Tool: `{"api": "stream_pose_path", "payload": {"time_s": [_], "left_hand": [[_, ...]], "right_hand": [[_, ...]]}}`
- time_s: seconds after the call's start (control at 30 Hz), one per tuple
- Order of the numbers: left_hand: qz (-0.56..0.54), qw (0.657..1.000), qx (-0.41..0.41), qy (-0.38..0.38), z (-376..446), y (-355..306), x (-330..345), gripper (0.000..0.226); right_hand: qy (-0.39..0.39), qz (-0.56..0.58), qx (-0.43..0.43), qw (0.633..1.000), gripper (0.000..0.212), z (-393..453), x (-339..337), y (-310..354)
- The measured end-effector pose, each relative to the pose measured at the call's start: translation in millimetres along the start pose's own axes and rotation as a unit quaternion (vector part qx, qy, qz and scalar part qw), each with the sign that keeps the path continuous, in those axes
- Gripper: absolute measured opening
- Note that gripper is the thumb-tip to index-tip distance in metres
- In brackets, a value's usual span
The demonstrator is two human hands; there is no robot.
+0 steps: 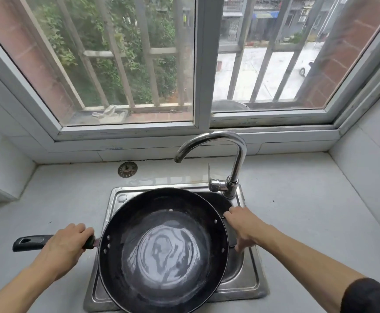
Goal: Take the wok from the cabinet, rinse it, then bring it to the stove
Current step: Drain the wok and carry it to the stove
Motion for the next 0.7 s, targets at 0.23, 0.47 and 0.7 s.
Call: {"api": "stream_pose_path", "payload": {"time_s": [0.23,0.47,0.7], "left_hand": [[-0.002,0.996,0.041,-0.077,-43,-27,-17,0.038],[-0.018,0.992,0.074,-0.098,-70,-46,-34,0.040],[-0.030,0.983,0.136,-0.123,-85,-50,-51,0.034]], "right_hand": [[-0.059,-0.026,0.000,0.998,0.081,-25,-11,-11],[-0.063,-0.010,0.026,0.998,0.078,-78,-15,-10],[-0.052,-0.011,0.113,0.992,0.073,-158,-31,9]]}}
Point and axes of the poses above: each hand's wrist, its own z-axis towards the middle knuckle, its own x-axis out of the palm, y = z × x, the point moved 10 cm from there along z, towards the middle knuckle, and after that the axes turned 13 degrees about -z, right-handed, at the moved point
